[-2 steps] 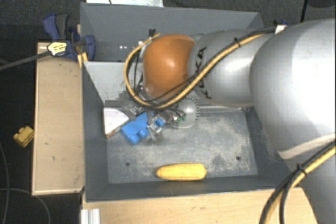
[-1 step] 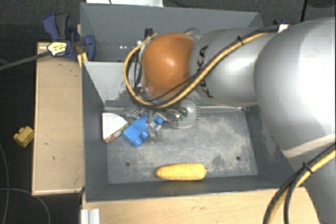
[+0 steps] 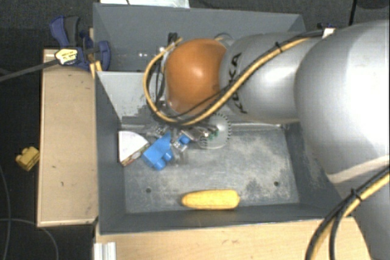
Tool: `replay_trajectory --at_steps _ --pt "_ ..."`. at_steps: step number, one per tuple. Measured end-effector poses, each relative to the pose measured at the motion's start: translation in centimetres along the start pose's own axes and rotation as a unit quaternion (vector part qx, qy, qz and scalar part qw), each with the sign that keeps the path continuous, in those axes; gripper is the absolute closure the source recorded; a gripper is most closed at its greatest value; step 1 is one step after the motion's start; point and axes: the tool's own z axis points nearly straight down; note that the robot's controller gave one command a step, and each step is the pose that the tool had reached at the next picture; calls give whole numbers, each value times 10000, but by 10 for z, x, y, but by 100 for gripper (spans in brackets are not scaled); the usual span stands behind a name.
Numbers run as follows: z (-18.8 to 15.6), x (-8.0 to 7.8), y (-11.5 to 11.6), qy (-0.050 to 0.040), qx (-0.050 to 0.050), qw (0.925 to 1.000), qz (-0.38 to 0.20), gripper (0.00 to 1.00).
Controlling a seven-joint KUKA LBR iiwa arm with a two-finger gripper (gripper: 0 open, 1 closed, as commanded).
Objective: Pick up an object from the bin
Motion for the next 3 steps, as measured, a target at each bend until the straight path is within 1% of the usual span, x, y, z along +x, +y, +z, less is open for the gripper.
replay_trajectory --at_steps 1,2,3 --pt "-106 -18 32 -19 -6 9999 -149 100" --pt "-106 -18 32 -18 -7 9999 -141 100" --pt "-122 -23 36 -17 -3 9995 -316 100"
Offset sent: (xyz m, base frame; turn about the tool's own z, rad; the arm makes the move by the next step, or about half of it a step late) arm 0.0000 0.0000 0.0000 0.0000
